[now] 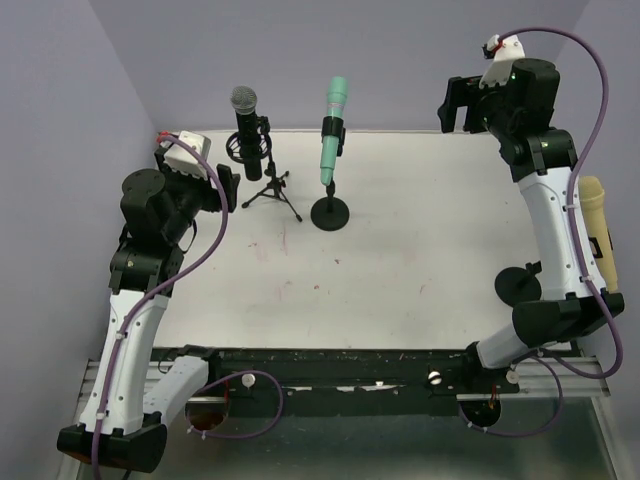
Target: Remove the microphone from the stand
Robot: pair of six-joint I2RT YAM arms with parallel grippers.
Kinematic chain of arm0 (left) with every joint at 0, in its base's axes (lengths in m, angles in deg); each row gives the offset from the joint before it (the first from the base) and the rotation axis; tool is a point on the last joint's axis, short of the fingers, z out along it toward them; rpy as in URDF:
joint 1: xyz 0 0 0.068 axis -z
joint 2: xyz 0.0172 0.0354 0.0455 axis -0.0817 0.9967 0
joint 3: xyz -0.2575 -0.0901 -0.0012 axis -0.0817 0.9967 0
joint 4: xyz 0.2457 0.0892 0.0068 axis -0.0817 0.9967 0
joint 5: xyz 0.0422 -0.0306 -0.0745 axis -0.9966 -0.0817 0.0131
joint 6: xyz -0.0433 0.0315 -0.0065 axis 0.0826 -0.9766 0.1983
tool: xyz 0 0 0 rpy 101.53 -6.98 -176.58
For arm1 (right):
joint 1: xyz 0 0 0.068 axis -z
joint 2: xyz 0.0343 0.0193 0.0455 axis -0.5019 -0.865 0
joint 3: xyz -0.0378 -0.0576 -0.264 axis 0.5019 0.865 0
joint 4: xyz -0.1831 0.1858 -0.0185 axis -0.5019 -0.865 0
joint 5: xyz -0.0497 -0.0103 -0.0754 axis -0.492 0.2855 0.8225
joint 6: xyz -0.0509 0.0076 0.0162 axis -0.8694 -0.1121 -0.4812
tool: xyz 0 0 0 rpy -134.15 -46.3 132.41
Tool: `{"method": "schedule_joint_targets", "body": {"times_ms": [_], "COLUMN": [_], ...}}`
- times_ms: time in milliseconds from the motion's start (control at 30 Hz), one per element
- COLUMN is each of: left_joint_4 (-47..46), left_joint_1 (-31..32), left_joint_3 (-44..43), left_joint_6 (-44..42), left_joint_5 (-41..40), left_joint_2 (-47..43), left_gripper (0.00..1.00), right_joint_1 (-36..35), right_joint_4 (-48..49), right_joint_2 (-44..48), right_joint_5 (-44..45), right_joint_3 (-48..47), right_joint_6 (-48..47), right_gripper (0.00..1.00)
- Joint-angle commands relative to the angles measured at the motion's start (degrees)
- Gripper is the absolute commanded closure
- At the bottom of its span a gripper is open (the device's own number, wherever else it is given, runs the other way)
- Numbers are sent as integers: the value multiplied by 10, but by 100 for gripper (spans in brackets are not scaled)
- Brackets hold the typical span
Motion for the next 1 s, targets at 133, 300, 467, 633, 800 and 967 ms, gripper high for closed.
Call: {"method": "schedule_joint_targets", "body": {"times_ms": [133,300,467,633,800,967], "left_joint_4": [29,60,51,179,183,203], "left_joint_1": [11,32,49,50,50,51], "left_joint_3": [-78,-132,-175,-227,-171,-128], "left_joint_6": [-88,-185,-228,-259,-206,-233], "left_joint_5": [98,164,158,157,107,191], "left_joint_2": [20,38,47,31,-20,-39], "left_gripper": [12,11,1,1,1,1], "right_joint_1": [3,4,3,3,10,11], "right_joint_4": [22,53,39,8,26,2], "right_joint_2": [27,50,50,71,78,74], "right_joint_5": [-56,-105,-171,-18,98,50], "right_joint_3": [6,18,4,-14,-1,-13], "right_joint_6": [-63,-57,-65,-9,-38,-60], "right_gripper": [0,0,0,0,0,0]}}
